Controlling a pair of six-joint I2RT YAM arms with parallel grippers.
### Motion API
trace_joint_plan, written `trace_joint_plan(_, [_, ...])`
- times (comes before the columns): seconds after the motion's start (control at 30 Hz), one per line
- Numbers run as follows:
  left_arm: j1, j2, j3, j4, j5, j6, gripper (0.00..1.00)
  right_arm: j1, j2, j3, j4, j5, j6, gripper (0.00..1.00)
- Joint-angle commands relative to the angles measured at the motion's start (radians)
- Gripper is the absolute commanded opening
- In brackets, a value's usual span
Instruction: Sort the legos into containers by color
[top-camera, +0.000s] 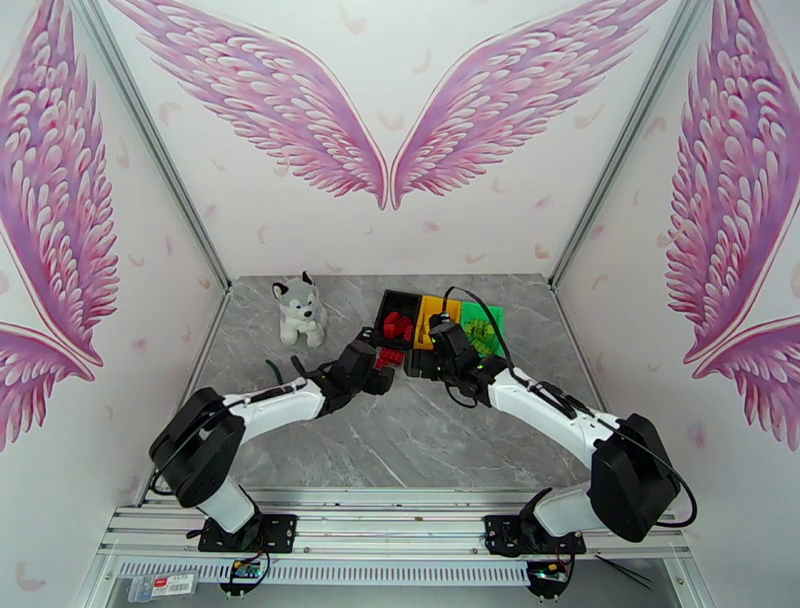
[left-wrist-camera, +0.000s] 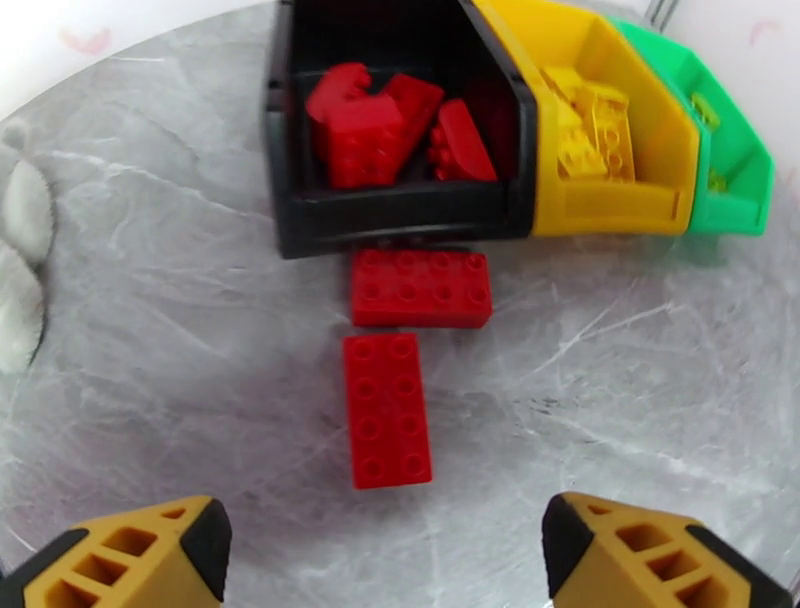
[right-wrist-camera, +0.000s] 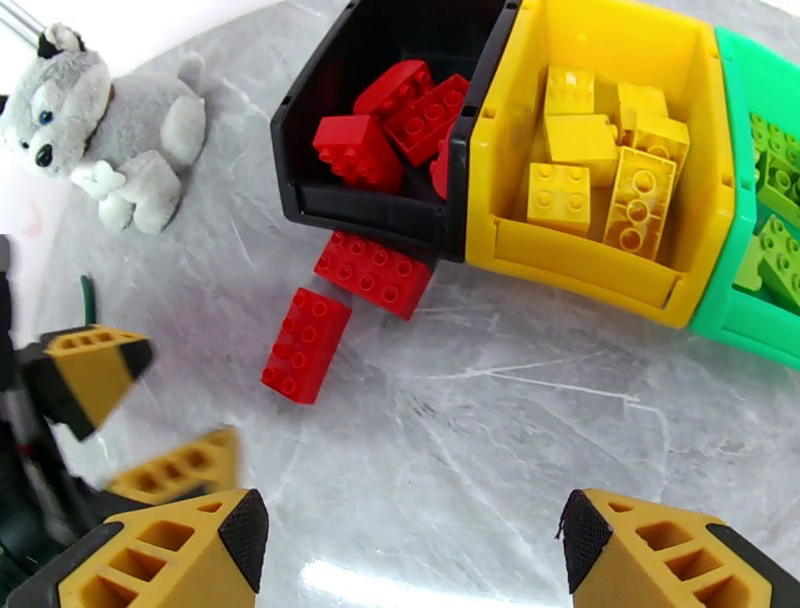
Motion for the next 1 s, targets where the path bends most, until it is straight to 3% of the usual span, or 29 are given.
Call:
trace_joint_plan(0.0, [-0.011, 0.076, 0.064, -0.100, -0.062, 0.023, 0.87, -0.003, 0.004, -0.021, 0.026, -0.021, 0.021, 0.85])
trace_joint_plan(0.2, [-0.003, 0.213, 0.144, -0.144, -0.106, 0.026, 0.83, -0.027, 0.017, -0.030, 0.033, -0.037, 0.036, 0.86])
trace_joint_plan(0.33, [0.008, 0.247, 0.168, -0.137, -0.073, 0.028, 0.77, -0.055, 0.019, -0.050, 0.050, -0.047, 0.057, 0.86])
trace_joint_plan(0.77, [0.050, 0.332, 0.254, -0.143, 0.020, 0.031, 0.43, -0.135, 0.070, -0.088, 0.097, -0.141, 0.113, 0.86])
trace_joint_plan(0.87, [0.056, 0.315, 0.246, -0.141, 0.042, 0.029, 0.31, -0.145, 0.067, -0.096, 0.106, -0.153, 0.118, 0.85])
trace_joint_plan(0.97, [0.054, 0.258, 0.219, -0.136, 0.069, 0.019, 0.26, -0.146, 0.063, -0.099, 0.110, -0.158, 0.121, 0.85])
